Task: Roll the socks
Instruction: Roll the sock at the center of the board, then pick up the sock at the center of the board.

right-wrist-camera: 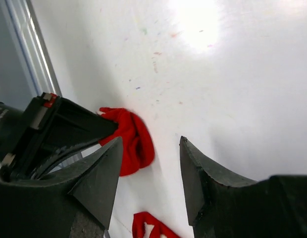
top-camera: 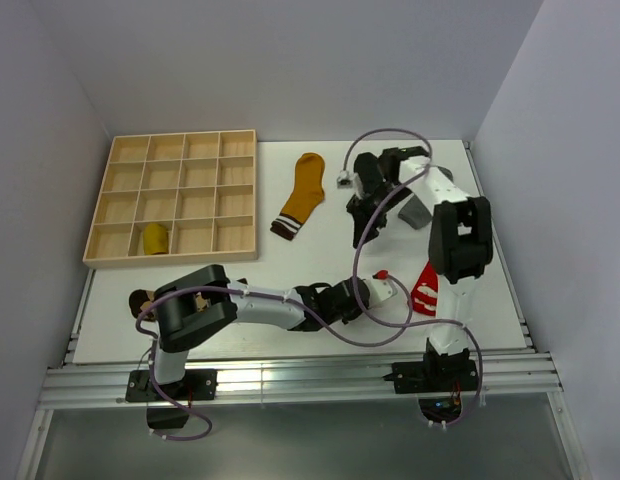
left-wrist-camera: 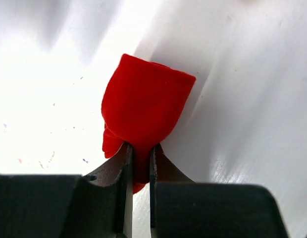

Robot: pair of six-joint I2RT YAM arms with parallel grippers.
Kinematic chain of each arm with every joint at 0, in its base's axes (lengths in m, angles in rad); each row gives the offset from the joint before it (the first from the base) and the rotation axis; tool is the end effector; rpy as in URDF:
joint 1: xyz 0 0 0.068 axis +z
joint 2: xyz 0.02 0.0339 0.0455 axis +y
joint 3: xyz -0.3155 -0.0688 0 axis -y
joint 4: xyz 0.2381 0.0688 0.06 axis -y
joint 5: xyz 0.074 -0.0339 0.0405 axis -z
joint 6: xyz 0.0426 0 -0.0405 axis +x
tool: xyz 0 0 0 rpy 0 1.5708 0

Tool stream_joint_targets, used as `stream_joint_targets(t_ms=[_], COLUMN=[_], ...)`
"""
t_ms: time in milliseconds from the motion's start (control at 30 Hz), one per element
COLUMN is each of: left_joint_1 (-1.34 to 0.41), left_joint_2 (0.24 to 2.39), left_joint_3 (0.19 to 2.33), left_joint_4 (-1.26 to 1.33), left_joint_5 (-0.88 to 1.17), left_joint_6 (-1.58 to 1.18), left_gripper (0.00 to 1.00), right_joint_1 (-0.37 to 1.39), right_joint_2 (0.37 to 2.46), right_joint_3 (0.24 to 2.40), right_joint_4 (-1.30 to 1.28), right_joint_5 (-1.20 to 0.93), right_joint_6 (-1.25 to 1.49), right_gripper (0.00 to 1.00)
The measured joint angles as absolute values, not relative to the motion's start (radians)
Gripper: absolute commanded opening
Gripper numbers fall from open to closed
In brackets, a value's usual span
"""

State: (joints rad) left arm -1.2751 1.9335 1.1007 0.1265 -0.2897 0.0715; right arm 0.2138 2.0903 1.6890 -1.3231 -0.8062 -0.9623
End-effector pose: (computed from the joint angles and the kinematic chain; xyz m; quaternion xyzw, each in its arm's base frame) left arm 0.1352 -0.4019 0.1982 0.5130 0.7401 -0.1266 0.4159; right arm 0.3877 0.1156 0.2473 -0.4837 0.7798 0.3898 0.0773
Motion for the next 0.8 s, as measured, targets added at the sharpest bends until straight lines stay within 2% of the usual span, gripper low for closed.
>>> stream_joint_targets(t_ms=[467,800], left_joint_1=[-1.149,-0.979], left_joint_2=[1.778,1.486], left_joint_3=[0.945,0.879], left_joint_4=[0.128,-0.017], left_joint_5=[-0.233,-0.335], left_joint_6=[-0.196,-0.304], left_gripper=[0.0,0.0], right_joint_1=[0.069,0.06], right_joint_2=[1.837,1.768], right_joint_3=[1.601,1.588], right_joint_4=[-1.079,-0.994], right_joint_5=[-0.856,-0.809], right_joint_6=[-0.673,-0.584], right_gripper=[0.56,0.54])
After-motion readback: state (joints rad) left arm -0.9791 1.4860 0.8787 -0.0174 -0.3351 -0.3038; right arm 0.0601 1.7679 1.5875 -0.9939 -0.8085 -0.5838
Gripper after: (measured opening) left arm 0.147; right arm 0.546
